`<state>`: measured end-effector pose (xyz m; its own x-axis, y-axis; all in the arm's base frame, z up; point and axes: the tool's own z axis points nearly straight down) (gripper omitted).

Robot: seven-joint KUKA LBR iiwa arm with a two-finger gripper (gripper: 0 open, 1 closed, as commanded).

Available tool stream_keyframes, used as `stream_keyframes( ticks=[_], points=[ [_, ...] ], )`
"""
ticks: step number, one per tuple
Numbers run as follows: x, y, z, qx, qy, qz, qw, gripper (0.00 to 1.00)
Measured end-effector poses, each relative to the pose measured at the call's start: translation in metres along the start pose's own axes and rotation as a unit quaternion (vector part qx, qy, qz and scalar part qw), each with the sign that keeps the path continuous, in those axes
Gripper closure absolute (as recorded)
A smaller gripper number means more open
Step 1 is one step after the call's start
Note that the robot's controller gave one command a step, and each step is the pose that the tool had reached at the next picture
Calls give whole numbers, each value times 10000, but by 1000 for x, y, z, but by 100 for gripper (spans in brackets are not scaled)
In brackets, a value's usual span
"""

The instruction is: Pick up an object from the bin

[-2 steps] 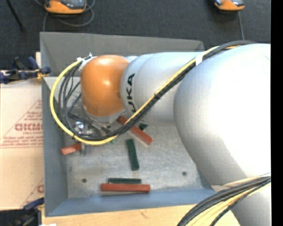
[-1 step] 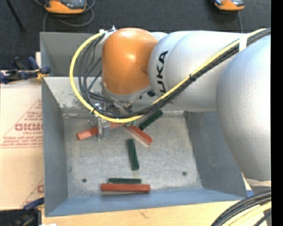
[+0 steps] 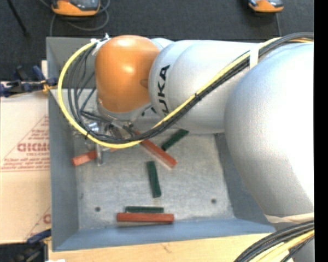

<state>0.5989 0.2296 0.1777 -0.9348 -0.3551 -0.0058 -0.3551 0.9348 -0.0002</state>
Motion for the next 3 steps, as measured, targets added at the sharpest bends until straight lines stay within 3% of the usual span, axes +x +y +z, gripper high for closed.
stream_keyframes(
  ticks=[1, 2, 3],
  points=[
    [-35, -20, -18, 10, -16, -28, 10000, 100],
    [9, -13, 1, -10, 33, -22, 10000, 100],
    [26, -14, -41, 4, -11, -65, 10000, 100]
  ],
)
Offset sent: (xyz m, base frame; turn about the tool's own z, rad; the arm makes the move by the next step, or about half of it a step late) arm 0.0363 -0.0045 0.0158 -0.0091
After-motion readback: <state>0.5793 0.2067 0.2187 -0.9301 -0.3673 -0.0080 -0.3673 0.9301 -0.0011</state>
